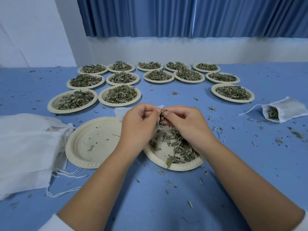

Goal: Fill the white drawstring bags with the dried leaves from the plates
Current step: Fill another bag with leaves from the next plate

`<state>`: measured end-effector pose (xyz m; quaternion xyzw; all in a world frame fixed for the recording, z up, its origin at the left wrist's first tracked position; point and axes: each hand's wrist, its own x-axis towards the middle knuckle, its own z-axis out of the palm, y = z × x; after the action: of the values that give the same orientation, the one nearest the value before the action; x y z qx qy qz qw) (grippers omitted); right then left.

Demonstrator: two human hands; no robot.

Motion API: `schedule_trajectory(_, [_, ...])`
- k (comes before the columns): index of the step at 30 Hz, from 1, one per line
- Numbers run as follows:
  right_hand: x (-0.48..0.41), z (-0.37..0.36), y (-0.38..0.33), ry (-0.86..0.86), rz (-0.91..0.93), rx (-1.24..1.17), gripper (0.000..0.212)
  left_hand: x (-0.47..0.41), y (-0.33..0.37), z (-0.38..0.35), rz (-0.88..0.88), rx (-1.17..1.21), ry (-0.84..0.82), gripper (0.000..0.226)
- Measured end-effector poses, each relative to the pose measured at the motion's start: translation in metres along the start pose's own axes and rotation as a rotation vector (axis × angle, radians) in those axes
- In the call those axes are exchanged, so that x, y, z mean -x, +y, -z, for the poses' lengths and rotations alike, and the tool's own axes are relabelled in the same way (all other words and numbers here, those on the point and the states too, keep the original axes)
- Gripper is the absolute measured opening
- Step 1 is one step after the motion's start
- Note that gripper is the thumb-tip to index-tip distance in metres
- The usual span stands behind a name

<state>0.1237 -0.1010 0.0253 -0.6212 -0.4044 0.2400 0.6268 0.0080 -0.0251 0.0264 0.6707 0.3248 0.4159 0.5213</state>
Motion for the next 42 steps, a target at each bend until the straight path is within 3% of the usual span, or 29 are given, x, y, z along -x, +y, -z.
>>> schedule_trajectory(7, [0.001, 0.003, -0.002, -0.002, -0.036, -0.064, 0.009, 0.002, 0.002, 0.0, -0.034, 0.021, -0.063, 0.005])
schedule_trajectory(11, [-0.003, 0.007, 0.0, 0.062, -0.136, 0.02, 0.024, 0.005, 0.005, 0.0, -0.083, 0.027, -0.118, 0.007])
schedule_trajectory(13, [-0.004, 0.01, -0.002, -0.041, -0.205, 0.031, 0.029, 0.006, 0.006, 0.001, -0.103, 0.019, -0.127, 0.008])
schedule_trajectory(16, [-0.002, 0.009, -0.003, -0.166, -0.218, -0.075, 0.014, 0.007, 0.008, 0.001, -0.115, 0.024, -0.143, 0.007])
schedule_trajectory(22, [-0.002, 0.005, 0.004, -0.015, -0.202, 0.004, 0.007, 0.012, 0.008, -0.002, -0.131, 0.003, -0.282, 0.006])
schedule_trajectory(26, [-0.004, 0.004, 0.001, 0.031, -0.265, -0.094, 0.016, 0.009, 0.006, -0.002, -0.146, -0.054, -0.158, 0.008])
schedule_trajectory(30, [-0.005, 0.009, -0.008, -0.099, -0.324, -0.286, 0.024, 0.002, 0.002, 0.002, -0.111, -0.044, -0.019, 0.007])
schedule_trajectory(33, [-0.006, 0.014, -0.013, -0.122, -0.375, -0.254, 0.031, -0.001, 0.001, 0.004, -0.114, -0.027, 0.073, 0.008])
schedule_trajectory(37, [-0.006, 0.021, -0.017, -0.171, -0.423, -0.188, 0.017, -0.003, 0.002, 0.006, -0.096, -0.019, 0.117, 0.008])
schedule_trajectory(42, [-0.004, 0.022, -0.016, -0.233, -0.325, -0.247, 0.008, -0.001, 0.003, 0.006, -0.107, -0.04, 0.102, 0.007])
